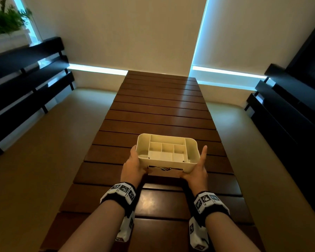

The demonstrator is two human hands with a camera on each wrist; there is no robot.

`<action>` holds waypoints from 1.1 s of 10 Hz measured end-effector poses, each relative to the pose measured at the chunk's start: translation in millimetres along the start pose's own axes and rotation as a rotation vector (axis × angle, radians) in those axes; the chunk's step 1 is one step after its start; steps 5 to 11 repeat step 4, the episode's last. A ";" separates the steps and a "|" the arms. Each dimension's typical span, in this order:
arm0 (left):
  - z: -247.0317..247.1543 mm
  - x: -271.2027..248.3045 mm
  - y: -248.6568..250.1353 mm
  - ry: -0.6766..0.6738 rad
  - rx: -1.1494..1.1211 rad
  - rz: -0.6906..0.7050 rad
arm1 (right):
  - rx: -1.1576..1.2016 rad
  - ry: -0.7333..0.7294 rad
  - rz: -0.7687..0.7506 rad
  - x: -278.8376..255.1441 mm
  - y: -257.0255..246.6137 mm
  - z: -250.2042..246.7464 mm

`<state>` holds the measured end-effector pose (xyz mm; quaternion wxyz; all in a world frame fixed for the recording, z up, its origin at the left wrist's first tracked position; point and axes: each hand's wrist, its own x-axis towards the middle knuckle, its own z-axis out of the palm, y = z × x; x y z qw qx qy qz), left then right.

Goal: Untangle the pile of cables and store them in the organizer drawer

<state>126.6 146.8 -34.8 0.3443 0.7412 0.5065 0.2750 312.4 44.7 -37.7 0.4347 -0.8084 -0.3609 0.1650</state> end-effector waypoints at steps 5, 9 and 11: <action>-1.2 -6.6 -11.8 -0.101 -0.011 -0.081 | 0.132 -0.159 0.219 -22.7 9.8 11.1; -1.2 -6.6 -11.8 -0.101 -0.011 -0.081 | 0.132 -0.159 0.219 -22.7 9.8 11.1; -1.2 -6.6 -11.8 -0.101 -0.011 -0.081 | 0.132 -0.159 0.219 -22.7 9.8 11.1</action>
